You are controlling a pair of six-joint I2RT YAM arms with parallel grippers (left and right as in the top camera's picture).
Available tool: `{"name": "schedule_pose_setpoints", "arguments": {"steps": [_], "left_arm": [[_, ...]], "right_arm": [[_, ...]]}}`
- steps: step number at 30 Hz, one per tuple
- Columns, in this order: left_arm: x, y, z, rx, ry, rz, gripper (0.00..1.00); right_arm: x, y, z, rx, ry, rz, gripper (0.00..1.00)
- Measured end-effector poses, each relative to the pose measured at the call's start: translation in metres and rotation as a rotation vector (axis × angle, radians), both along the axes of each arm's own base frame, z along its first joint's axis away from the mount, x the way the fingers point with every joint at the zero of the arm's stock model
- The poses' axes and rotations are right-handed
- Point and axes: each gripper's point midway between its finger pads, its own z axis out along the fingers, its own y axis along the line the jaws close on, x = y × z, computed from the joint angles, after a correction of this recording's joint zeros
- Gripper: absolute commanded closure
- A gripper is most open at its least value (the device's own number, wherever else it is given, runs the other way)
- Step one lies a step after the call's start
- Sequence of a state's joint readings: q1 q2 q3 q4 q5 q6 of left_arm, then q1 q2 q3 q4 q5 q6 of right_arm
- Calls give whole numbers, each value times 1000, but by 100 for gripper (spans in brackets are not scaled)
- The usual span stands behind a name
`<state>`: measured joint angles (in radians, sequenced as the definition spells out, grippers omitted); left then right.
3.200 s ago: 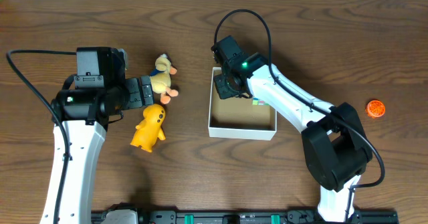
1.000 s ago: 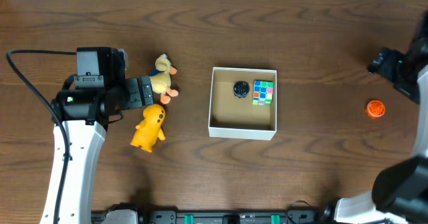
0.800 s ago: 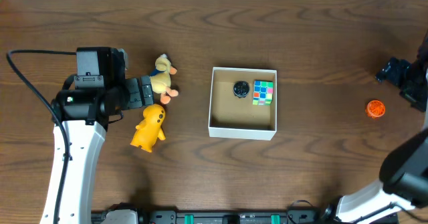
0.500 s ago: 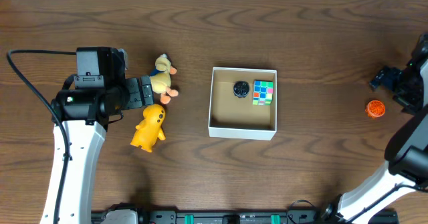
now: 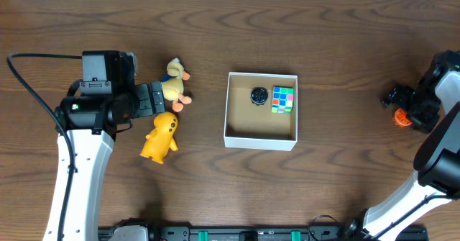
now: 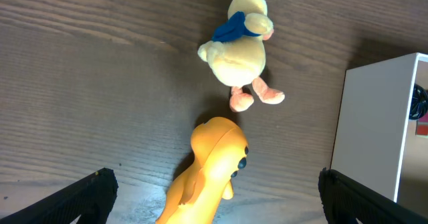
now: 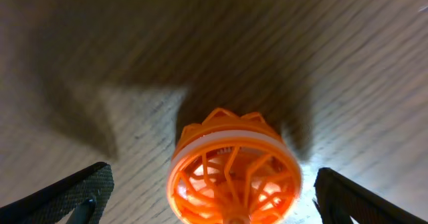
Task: Pack container
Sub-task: 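Move right gripper to the orange round part and grasp it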
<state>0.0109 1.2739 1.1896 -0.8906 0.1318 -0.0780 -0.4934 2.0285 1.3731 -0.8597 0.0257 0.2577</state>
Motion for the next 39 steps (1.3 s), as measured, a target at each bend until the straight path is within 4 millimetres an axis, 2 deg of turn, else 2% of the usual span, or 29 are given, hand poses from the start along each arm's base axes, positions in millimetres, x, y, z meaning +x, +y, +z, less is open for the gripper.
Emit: {"name": "schedule_pose_setpoints", "arguments": {"steps": [6,12,21,30,33,36,39], "left_arm": [[0,0,0,0,0,0,2],[0,0,0,0,0,0,2],[0,0,0,0,0,0,2],[0,0,0,0,0,-1,2],[0,0,0,0,0,-1,2],[0,0,0,0,0,0,2],[0,0,0,0,0,-1,2]], "right_arm": [[-4,3,-8,9,0,7,1],[-1,2,-8,2,-12,10,8],[4,-1,-7,-9,-29,18,35],[4,-1,-7,-10,-28,18,45],[3,-1,-7,-10,-27,18,51],[3,-1,-7,-10,-25,17,60],[2,0,-7,-6,-23,18,84]]}}
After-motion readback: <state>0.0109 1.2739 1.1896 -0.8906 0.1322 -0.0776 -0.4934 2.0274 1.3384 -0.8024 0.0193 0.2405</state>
